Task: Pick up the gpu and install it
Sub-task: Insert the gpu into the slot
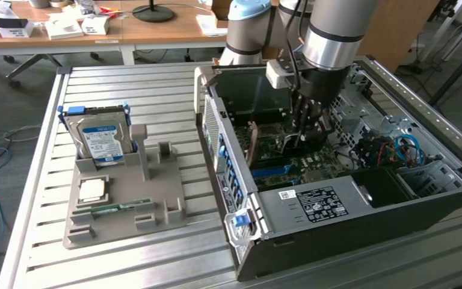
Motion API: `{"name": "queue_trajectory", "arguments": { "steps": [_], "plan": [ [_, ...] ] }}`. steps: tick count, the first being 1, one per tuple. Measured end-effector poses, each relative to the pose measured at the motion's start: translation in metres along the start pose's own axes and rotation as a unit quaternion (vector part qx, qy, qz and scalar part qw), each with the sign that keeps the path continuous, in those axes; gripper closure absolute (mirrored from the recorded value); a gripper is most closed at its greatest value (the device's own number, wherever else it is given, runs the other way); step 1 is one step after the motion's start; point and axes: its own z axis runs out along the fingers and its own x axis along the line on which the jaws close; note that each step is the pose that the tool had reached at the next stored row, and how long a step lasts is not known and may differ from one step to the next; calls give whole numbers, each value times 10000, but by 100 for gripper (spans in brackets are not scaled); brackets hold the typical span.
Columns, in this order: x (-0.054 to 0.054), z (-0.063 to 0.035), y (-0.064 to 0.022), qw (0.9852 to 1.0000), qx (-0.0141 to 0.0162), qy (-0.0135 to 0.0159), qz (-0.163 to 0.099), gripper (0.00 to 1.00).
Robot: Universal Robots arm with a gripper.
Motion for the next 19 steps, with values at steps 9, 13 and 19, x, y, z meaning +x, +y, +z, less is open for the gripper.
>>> {"name": "queue_trajectory", "arguments": {
  "steps": [9, 13, 19],
  "plan": [
    [0, 70, 29, 10000, 0, 1, -1, 74],
    [0, 71, 38, 10000, 0, 0, 2, 74],
    [2, 86, 78, 10000, 0, 1, 0, 74]
  ]
}}
